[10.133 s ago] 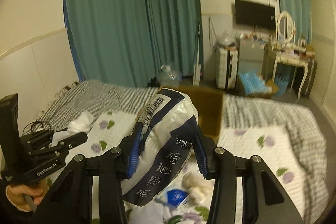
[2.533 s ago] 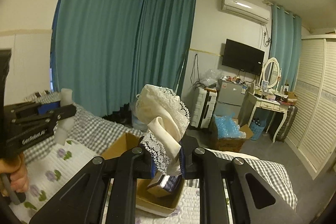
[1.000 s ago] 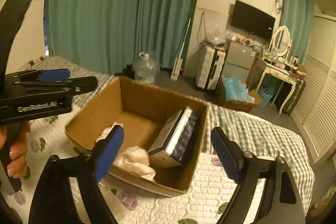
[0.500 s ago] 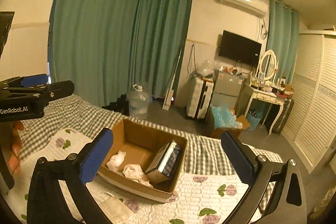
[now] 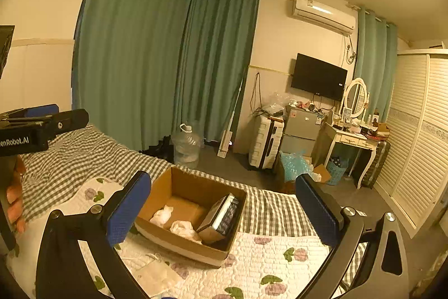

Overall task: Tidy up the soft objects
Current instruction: 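Move both tools back to the quilt toward the socks and plush toy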

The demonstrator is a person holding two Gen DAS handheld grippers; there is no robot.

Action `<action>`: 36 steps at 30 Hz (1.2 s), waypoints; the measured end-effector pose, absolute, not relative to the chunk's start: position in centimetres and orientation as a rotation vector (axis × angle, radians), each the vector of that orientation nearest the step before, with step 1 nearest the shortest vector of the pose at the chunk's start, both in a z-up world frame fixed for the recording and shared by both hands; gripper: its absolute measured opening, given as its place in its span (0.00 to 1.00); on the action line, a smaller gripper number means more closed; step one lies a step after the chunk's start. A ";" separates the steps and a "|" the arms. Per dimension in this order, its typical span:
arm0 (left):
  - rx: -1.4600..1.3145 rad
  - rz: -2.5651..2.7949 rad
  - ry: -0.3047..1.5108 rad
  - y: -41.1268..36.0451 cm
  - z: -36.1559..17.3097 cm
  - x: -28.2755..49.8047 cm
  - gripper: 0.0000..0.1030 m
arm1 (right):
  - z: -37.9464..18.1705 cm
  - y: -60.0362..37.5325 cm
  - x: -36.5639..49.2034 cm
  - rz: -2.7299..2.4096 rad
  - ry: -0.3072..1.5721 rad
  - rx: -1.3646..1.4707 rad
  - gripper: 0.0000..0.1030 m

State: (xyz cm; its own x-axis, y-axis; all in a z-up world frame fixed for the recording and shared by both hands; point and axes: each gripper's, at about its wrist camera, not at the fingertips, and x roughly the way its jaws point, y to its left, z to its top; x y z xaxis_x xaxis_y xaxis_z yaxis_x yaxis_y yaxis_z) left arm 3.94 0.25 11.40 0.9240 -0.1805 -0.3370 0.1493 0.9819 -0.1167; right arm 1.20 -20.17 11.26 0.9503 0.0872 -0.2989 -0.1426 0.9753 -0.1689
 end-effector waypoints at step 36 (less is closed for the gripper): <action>0.230 -0.437 0.795 -8.7 -10.2 -2.3 0.97 | -6.3 -24.0 -3.3 0.055 0.657 -0.234 1.00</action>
State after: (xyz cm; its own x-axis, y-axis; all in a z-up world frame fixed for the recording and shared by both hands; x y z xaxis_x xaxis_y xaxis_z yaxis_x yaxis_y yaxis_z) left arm -2.27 -8.75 -10.23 0.6176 -0.2914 -0.7305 0.4613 0.8865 0.0363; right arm -3.32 -24.03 -6.27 0.7912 -0.0227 -0.6112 -0.1247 0.9723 -0.1976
